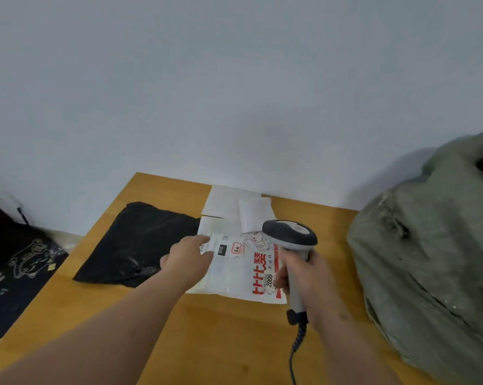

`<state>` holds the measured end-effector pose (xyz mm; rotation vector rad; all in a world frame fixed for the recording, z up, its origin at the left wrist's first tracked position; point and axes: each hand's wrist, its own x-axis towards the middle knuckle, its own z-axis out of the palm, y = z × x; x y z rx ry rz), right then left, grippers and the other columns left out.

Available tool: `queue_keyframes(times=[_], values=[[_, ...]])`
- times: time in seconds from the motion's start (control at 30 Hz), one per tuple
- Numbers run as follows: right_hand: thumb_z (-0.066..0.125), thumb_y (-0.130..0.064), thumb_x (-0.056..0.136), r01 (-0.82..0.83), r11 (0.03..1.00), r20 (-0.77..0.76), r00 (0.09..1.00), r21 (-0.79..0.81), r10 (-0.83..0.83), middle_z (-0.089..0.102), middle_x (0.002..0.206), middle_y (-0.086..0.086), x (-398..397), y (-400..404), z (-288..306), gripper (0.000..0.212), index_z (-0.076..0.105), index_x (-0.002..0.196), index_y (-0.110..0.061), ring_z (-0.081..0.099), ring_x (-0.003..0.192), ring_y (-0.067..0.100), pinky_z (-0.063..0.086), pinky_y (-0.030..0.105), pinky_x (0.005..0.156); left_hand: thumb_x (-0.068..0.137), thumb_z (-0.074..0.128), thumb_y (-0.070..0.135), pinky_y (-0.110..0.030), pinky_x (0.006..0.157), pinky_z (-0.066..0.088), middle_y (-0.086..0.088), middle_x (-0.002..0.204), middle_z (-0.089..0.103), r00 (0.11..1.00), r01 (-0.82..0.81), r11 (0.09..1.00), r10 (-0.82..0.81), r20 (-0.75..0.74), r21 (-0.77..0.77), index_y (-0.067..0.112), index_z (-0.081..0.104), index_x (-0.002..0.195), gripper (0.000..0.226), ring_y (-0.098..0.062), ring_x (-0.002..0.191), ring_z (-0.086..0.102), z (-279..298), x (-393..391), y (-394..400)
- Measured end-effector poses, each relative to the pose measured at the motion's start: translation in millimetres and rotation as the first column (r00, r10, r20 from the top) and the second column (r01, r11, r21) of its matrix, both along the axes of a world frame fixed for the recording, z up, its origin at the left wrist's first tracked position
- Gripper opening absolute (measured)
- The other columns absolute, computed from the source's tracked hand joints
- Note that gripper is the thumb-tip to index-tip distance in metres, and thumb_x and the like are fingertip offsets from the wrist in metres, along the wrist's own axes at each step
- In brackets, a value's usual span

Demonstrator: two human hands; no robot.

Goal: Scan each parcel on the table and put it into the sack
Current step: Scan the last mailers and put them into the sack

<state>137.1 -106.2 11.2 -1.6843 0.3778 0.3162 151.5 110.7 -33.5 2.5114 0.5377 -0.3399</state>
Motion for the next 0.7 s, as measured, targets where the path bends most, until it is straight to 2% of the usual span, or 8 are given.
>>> queue_keyframes(times=[0.07,0.2,0.3,0.37,0.53,0.63,0.7], values=[[0.067,-0.029,0.093,0.015,1.000,-0.011,1.000,0.001,-0.015,0.070,0.076,0.011,17.2,-0.5,-8.4,0.017,0.064,0.100,-0.014,0.066,0.055,0.014,0.058,0.030,0.061,0.098,0.051,0.036,-0.046,0.105,0.041,0.008,0.148,0.045,1.000,0.029,1.000,-0.029,-0.010,0.002,0.035,0.043,0.144,0.047,-0.020,0.123,0.053,-7.1,21.6,-4.6],[0.067,-0.032,0.094,0.030,0.999,-0.054,0.998,0.013,-0.029,0.072,0.070,0.002,55.5,-4.9,-28.4,0.015,0.064,0.100,-0.018,0.068,0.056,0.013,0.057,0.028,0.059,0.097,0.052,0.040,-0.045,0.103,0.044,0.008,0.151,0.042,0.997,0.077,0.997,-0.076,-0.033,0.028,0.037,0.041,0.145,0.049,-0.021,0.118,0.059,-23.0,68.1,-19.8],[0.067,-0.031,0.093,0.022,0.999,-0.100,0.995,0.027,-0.020,0.074,0.076,0.007,84.0,-9.2,-43.0,0.016,0.065,0.101,-0.017,0.070,0.060,0.016,0.062,0.036,0.066,0.097,0.052,0.041,-0.044,0.110,0.034,0.008,0.156,0.035,0.988,0.147,0.987,-0.144,-0.046,0.069,0.035,0.037,0.148,0.054,-0.019,0.136,0.042,-36.0,102.4,-32.0],[0.067,-0.028,0.094,0.023,0.999,-0.130,0.991,0.037,-0.018,0.072,0.076,0.009,101.6,-12.1,-52.5,0.016,0.064,0.099,-0.014,0.068,0.059,0.015,0.061,0.037,0.069,0.096,0.054,0.042,-0.045,0.112,0.030,0.007,0.158,0.031,0.979,0.201,0.975,-0.197,-0.050,0.091,0.034,0.032,0.151,0.059,-0.018,0.141,0.035,-46.0,124.0,-40.4],[0.066,-0.025,0.094,0.020,0.998,-0.178,0.984,0.052,-0.011,0.064,0.067,0.004,134.8,-22.9,-77.2,0.016,0.064,0.100,-0.011,0.061,0.056,0.012,0.051,0.024,0.055,0.093,0.061,0.044,-0.049,0.118,0.021,0.004,0.165,0.012,0.953,0.299,0.945,-0.288,-0.100,0.131,0.037,0.016,0.155,0.077,-0.024,0.150,0.016,-77.8,166.5,-64.7],[0.064,-0.024,0.095,0.025,0.998,-0.205,0.979,0.059,-0.012,0.064,0.065,0.002,144.8,-29.9,-89.2,0.014,0.063,0.099,-0.010,0.063,0.057,0.015,0.051,0.024,0.055,0.090,0.064,0.047,-0.049,0.120,0.013,0.005,0.166,-0.005,0.930,0.357,0.918,-0.332,-0.160,0.170,0.040,0.004,0.156,0.089,-0.024,0.153,-0.001,-99.5,184.0,-71.6],[0.064,-0.023,0.095,0.038,0.998,-0.223,0.975,0.056,-0.025,0.064,0.064,0.002,148.3,-34.1,-96.6,0.013,0.063,0.097,-0.011,0.063,0.058,0.018,0.051,0.028,0.056,0.087,0.067,0.050,-0.049,0.121,0.009,0.006,0.165,-0.011,0.913,0.391,0.902,-0.354,-0.202,0.184,0.041,0.001,0.155,0.095,-0.024,0.152,-0.005,-112.6,192.7,-73.1]])
